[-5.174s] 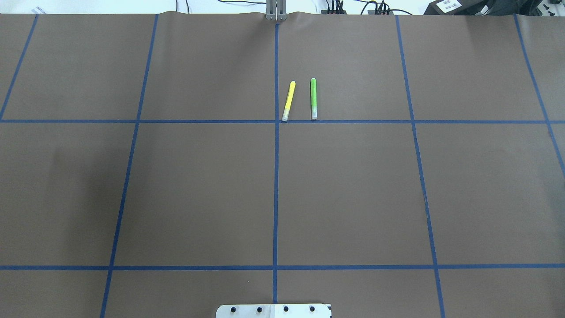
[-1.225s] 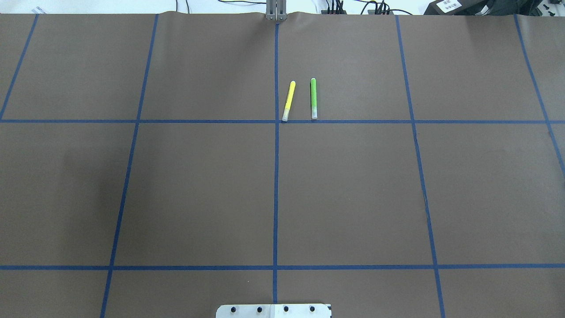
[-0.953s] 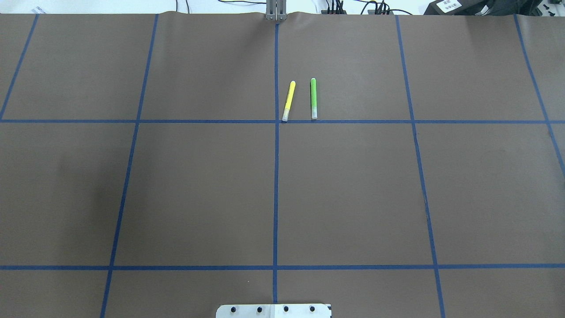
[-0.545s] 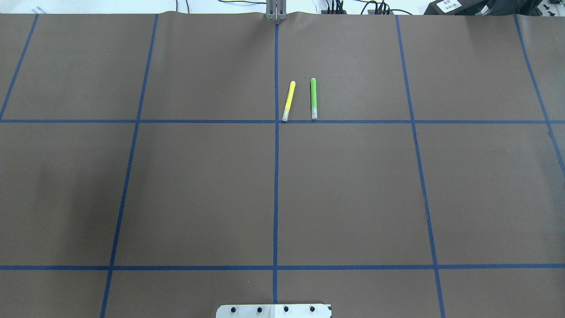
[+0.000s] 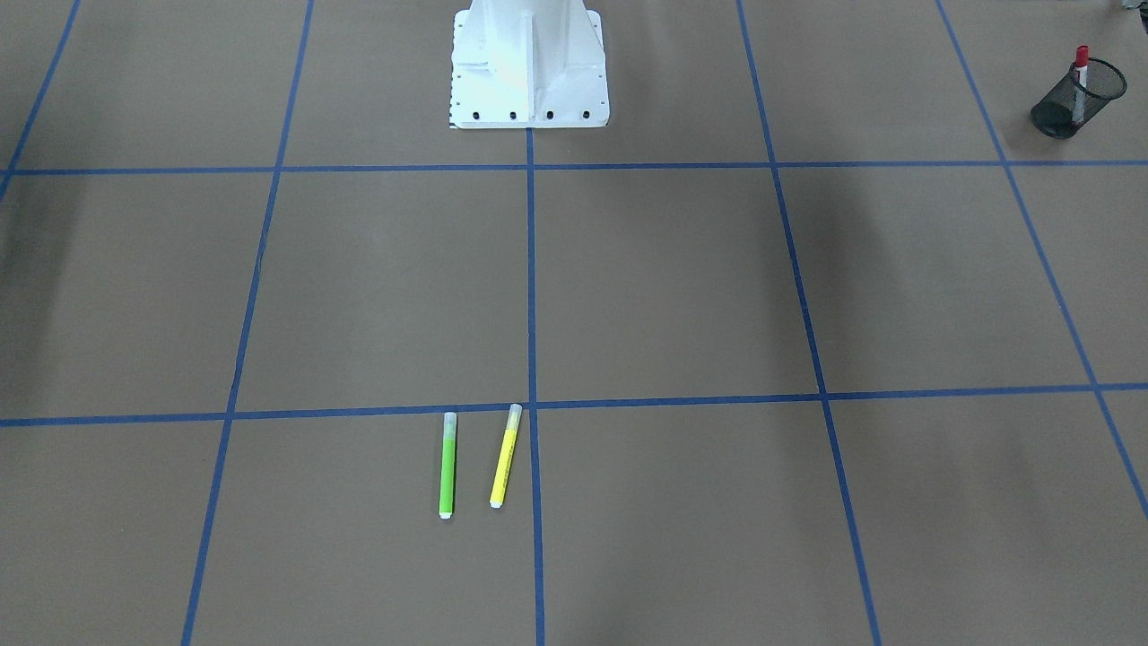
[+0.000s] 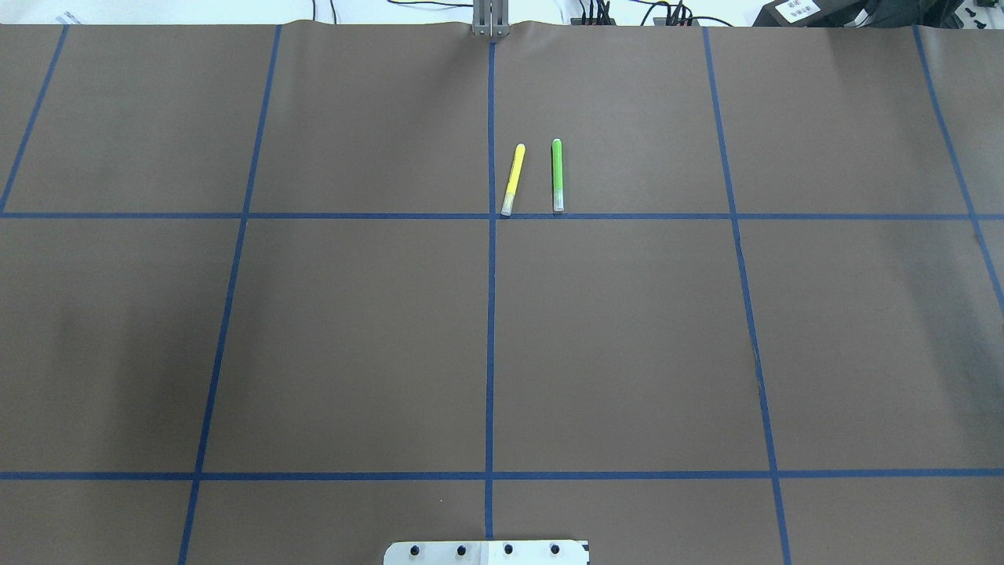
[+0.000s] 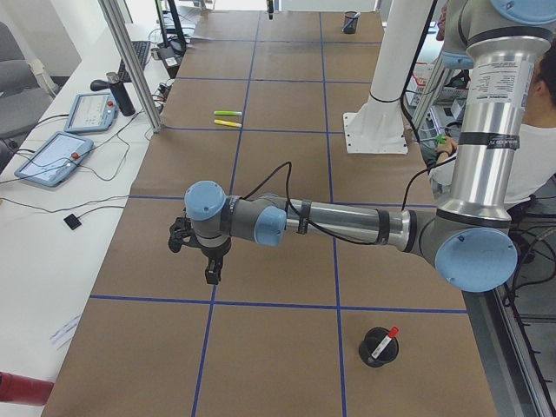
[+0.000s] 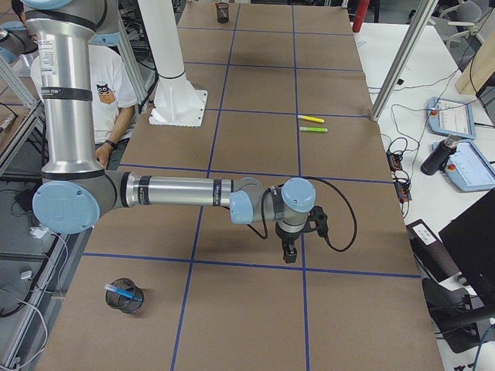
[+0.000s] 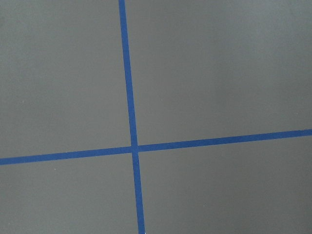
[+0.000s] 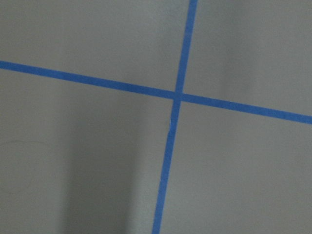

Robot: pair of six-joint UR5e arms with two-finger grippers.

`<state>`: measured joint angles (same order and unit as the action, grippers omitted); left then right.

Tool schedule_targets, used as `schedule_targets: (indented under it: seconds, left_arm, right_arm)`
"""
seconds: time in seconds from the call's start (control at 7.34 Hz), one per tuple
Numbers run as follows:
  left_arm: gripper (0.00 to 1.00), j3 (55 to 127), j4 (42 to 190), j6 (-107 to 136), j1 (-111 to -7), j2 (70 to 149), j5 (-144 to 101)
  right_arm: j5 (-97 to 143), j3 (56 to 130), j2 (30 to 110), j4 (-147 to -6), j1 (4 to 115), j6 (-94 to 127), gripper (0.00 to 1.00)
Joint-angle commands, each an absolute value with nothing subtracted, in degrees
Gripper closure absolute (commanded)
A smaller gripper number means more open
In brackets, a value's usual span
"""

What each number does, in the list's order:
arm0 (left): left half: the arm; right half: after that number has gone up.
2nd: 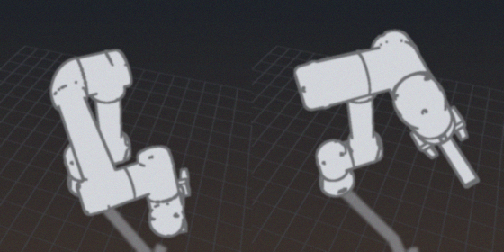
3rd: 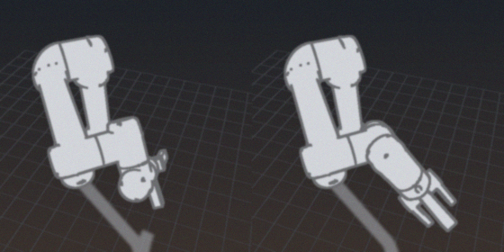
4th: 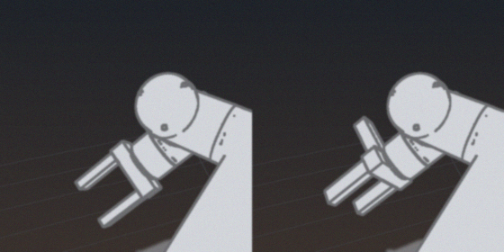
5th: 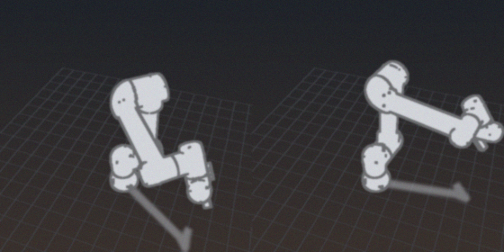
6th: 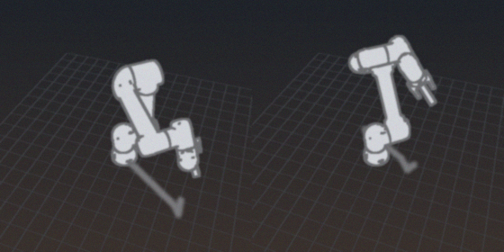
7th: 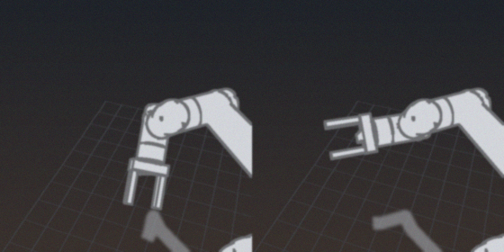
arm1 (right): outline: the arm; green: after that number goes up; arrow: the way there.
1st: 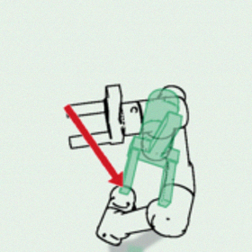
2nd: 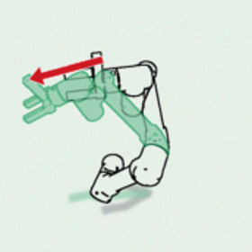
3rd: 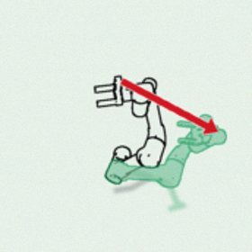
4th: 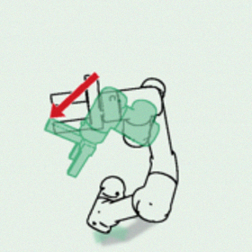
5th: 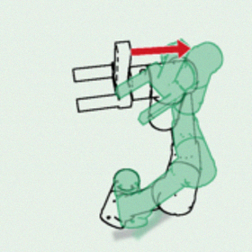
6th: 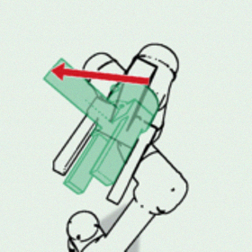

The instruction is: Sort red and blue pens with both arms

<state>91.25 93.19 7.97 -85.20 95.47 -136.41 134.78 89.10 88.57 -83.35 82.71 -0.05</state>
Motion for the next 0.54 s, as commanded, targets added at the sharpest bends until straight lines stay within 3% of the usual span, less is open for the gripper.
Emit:
schedule_targets:
  seconds: [0.0, 0.41]
  left_arm:
    - [0.0, 92.72, 87.9, 8.0, -85.17, 96.33, -138.15]
    - [0.0, 92.72, 88.59, 7.56, -85.17, 95.71, -139.22]
  right_arm:
    - [134.13, 94.96, 85.88, -94.22, 80.87, 0.88, 0.0]
    - [132.55, 96.5, 85.34, -98.17, 80.77, 0.18, 0.0]
